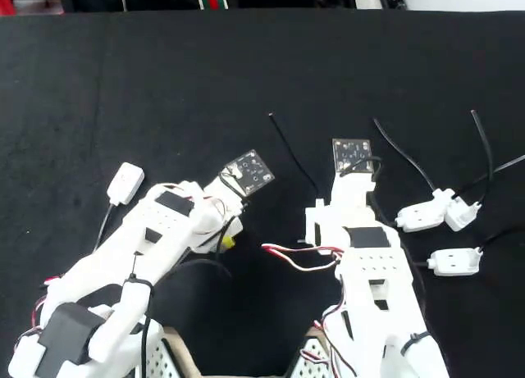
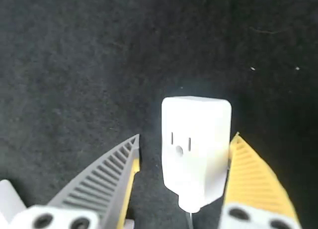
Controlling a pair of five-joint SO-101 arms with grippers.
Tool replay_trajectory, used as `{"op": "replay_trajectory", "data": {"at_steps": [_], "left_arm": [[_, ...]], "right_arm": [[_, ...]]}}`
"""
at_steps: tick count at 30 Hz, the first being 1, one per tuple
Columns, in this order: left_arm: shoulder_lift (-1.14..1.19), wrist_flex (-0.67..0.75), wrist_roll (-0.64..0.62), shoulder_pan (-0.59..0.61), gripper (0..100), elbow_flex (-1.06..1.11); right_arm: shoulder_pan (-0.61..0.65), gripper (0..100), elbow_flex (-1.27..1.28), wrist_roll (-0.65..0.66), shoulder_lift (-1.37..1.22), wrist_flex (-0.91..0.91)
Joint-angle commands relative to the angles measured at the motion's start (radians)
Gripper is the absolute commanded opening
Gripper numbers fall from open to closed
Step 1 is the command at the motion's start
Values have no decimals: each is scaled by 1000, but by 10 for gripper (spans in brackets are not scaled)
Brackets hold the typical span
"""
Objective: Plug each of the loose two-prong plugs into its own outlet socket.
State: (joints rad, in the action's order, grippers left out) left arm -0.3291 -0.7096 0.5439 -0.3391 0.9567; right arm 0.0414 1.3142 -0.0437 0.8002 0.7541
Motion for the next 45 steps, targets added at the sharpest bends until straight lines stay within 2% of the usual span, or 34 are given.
{"op": "replay_trajectory", "data": {"at_steps": [1,7,13,45], "left_arm": [[-37,15,-2,36,284,-38],[-35,23,-2,104,284,-71],[-37,107,-2,147,238,-45],[-38,100,-8,249,234,-114]], "right_arm": [[-12,12,-42,9,19,-8],[-12,12,-42,9,19,-8],[-12,12,-42,9,19,-8],[-12,12,-42,9,19,-8]]}}
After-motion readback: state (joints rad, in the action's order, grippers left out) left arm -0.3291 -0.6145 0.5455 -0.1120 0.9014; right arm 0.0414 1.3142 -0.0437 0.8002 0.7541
